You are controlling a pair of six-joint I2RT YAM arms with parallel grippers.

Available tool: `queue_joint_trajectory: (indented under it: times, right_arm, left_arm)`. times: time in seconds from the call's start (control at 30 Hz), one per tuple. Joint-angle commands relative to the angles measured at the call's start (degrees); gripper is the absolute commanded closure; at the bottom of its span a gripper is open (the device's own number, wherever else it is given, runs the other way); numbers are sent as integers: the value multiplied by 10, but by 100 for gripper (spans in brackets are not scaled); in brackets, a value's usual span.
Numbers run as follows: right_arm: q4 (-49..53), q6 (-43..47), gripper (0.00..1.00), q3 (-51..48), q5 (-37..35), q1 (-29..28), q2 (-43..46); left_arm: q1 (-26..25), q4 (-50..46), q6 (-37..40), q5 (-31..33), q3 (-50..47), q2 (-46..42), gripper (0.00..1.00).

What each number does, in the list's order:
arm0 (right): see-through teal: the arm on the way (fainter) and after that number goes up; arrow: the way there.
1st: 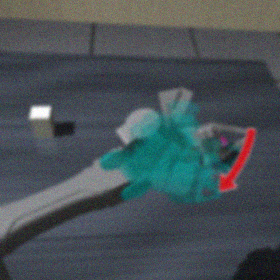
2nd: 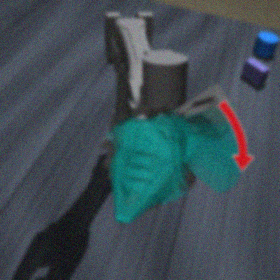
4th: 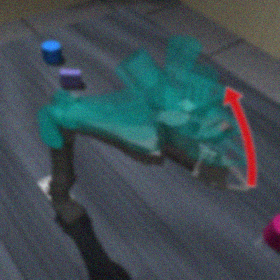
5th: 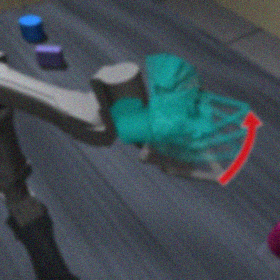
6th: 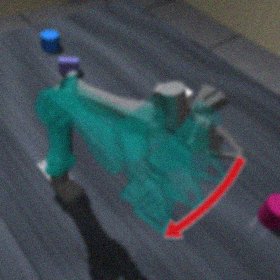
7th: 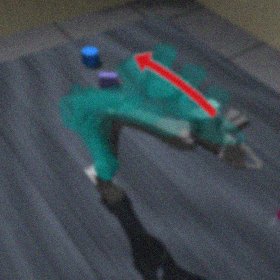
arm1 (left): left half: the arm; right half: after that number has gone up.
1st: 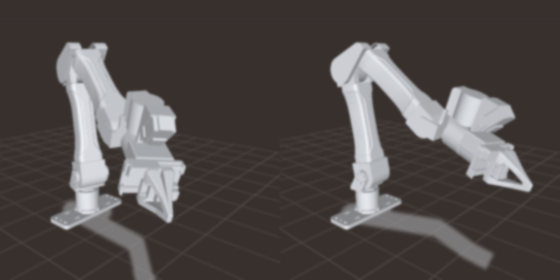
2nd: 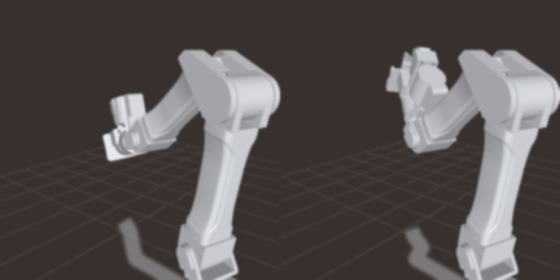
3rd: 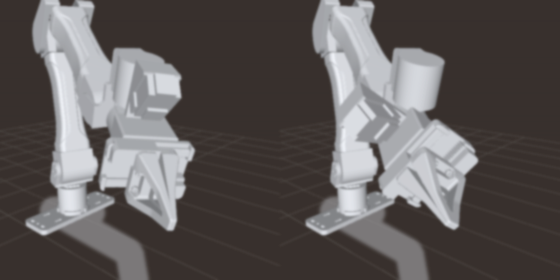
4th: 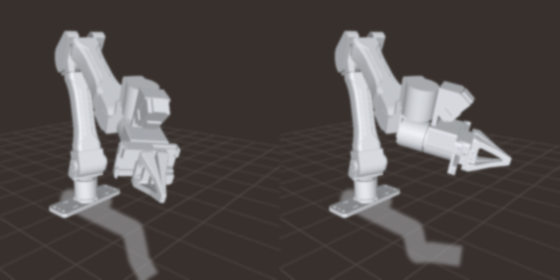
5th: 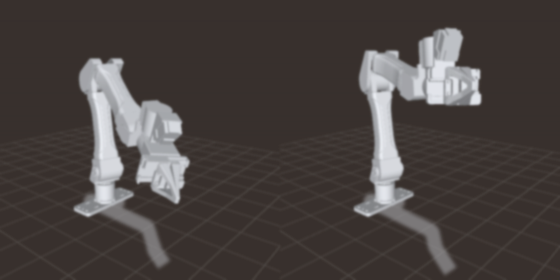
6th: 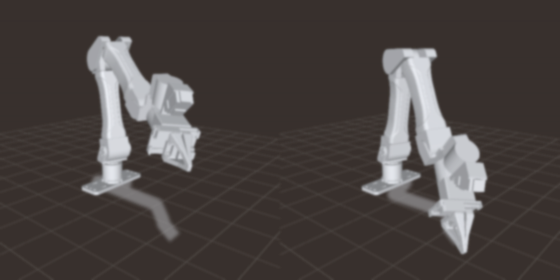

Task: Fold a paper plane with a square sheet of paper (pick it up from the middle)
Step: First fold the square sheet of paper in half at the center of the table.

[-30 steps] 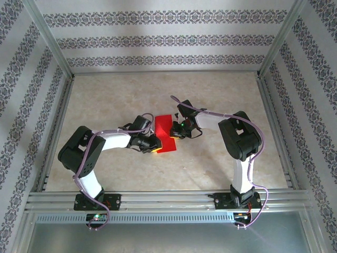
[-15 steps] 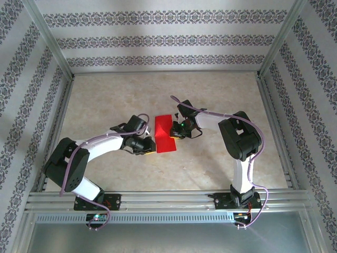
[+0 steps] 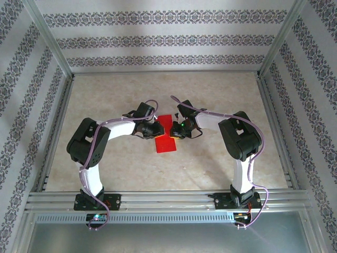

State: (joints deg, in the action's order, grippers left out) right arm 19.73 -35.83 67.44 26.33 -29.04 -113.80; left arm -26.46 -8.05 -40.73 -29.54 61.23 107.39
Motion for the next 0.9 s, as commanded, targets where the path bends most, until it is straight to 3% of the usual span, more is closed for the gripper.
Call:
queue_joint_trajectory:
  times: [0.0, 0.6, 0.87]
  right_arm:
    - [104, -1, 85, -54, -141, 1, -73]
    - [115, 8, 85, -63, -159, 4, -74]
    - [121, 7, 85, -58, -158, 4, -80]
  left_arm:
    - [21, 31, -5, -4, -1, 18, 83]
    - [106, -25, 41, 12, 8, 11, 83]
    - [65, 90, 15, -31, -10, -41, 83]
